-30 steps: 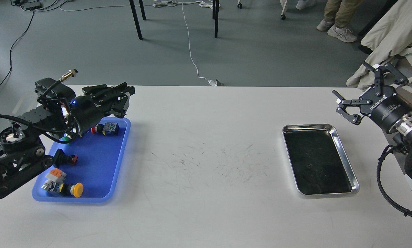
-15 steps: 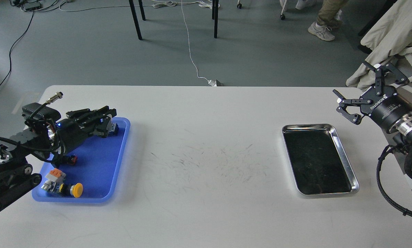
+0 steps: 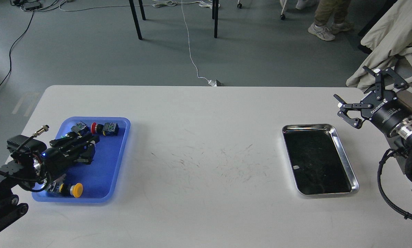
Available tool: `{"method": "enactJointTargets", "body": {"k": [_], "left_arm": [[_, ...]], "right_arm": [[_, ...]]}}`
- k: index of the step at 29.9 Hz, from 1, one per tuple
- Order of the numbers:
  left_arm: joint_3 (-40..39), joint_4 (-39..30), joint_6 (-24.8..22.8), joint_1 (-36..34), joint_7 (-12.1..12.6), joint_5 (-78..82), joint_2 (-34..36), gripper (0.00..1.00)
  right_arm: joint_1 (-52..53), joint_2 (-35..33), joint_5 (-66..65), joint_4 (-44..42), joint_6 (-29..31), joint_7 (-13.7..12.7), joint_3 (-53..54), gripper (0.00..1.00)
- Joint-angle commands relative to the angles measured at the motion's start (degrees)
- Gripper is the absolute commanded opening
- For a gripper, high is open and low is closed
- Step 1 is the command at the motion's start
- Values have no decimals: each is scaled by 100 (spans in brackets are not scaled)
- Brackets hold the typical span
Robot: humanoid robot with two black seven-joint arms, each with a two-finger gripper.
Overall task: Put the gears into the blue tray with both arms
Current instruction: 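Carry the black part into the blue tray and release it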
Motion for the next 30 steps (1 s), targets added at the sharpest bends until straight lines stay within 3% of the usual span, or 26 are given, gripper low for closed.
{"method": "enactJointTargets", "body": {"k": [1, 10, 13, 21, 26, 30], "left_arm": [[1, 256, 24, 89, -34, -29, -53, 6], [1, 793, 16, 80, -175, -38, -457, 11], [1, 889, 24, 89, -175, -47, -492, 17], [-7, 916, 50, 45, -183, -73, -484, 49], [-51, 828, 103, -34, -183, -108, -466, 78], [-69, 697, 103, -428, -183, -468, -370, 87]], "right_arm": [[-2, 6, 0, -28, 0, 0, 6, 98], [-10, 6, -70, -37, 0, -9, 32, 98], [-2, 6, -70, -37, 0, -9, 32, 98], [-2, 6, -70, -37, 0, -9, 67, 98], [7, 6, -70, -28, 0, -9, 85, 98], [34, 6, -70, -37, 0, 0, 94, 98]]}}
